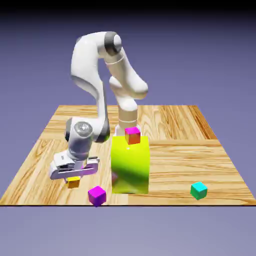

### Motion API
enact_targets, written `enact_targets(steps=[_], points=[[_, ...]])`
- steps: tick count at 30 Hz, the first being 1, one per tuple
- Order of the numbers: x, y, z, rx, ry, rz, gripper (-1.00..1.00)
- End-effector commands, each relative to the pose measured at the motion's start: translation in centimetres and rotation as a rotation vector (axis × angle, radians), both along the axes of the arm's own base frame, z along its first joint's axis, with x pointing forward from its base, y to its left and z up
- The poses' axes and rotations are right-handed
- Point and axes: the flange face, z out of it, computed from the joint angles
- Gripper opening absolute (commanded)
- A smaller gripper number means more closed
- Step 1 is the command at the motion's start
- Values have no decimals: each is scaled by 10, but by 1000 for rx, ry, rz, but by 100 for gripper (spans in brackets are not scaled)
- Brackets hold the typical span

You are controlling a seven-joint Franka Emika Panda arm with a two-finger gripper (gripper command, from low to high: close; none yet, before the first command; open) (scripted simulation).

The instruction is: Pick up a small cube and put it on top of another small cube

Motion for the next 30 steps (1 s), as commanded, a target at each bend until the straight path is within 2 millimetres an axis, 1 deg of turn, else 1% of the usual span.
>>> enact_targets(steps=[1,2,3,4,8,11,14,16,18,21,24,25,27,30], points=[[13,14,4,-20,7,94,-100],[26,28,8,-39,14,186,-100],[38,55,11,-39,4,221,-100],[41,75,12,-23,-11,192,-100],[47,157,17,45,-60,75,-100],[44,218,20,95,-81,-16,-100],[34,279,23,141,-90,-107,-100],[25,312,25,167,-88,-181,-100],[12,353,30,197,-90,-249,-100],[-12,413,39,238,-85,-352,-100],[-42,470,48,271,-70,-456,-100],[-46,483,57,289,-85,-422,-100],[-46,485,58,291,-87,-419,-100],[-48,484,1,291,-87,-420,-100]])
